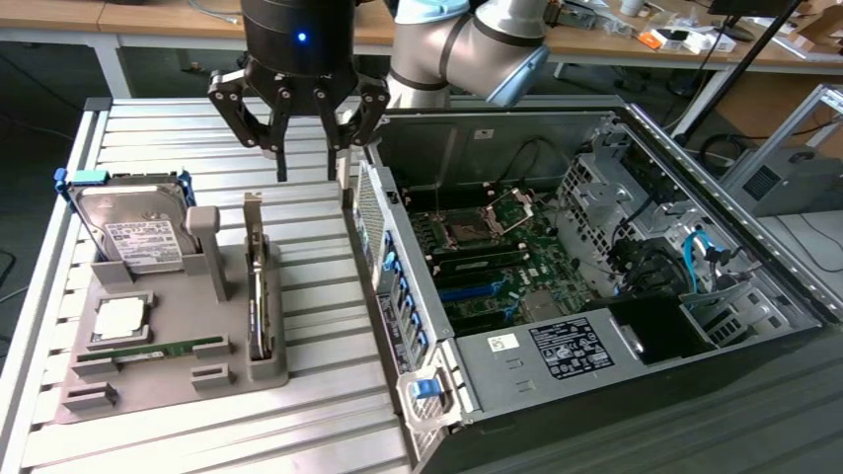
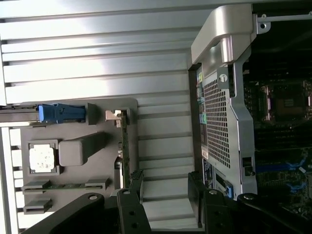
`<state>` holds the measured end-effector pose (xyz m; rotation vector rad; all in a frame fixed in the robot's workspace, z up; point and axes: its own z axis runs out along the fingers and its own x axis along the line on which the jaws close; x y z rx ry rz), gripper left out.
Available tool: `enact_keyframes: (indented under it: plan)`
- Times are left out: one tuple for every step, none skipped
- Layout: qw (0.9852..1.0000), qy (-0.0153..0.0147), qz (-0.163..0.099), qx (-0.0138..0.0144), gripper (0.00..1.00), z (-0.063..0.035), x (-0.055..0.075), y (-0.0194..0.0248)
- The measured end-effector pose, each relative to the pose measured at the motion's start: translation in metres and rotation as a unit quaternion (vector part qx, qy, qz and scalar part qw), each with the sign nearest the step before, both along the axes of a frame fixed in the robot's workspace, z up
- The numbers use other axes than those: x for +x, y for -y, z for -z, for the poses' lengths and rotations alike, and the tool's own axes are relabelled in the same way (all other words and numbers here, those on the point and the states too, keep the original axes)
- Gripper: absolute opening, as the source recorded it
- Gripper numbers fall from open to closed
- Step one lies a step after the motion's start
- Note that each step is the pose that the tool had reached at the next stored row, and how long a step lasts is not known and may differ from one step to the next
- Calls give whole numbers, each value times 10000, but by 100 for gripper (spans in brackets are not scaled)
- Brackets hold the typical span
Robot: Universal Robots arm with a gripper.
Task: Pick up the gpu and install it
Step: 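Pick up the gpu and move the gpu toward the slot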
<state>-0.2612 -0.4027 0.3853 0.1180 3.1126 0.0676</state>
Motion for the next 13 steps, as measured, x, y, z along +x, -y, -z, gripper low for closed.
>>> enact_keyframes:
  plan:
    - [10000, 0, 0, 0, 50, 3, 0, 1]
    - [10000, 1, 0, 0, 50, 5, 0, 2]
    - [10000, 0, 0, 0, 50, 6, 0, 2]
    - [10000, 0, 0, 0, 50, 8, -1, 3]
    - [10000, 0, 0, 0, 50, 9, -1, 4]
    - [10000, 0, 0, 0, 50, 11, -1, 5]
    - [10000, 0, 0, 0, 50, 14, -1, 6]
    - [10000, 1, 0, 0, 50, 16, -1, 7]
    - [10000, 0, 0, 0, 50, 18, -1, 8]
    - [10000, 0, 0, 0, 50, 29, -1, 11]
    - [10000, 0, 0, 0, 50, 40, -1, 14]
    - [10000, 0, 0, 0, 50, 41, -1, 14]
    - [10000, 0, 0, 0, 50, 42, -1, 14]
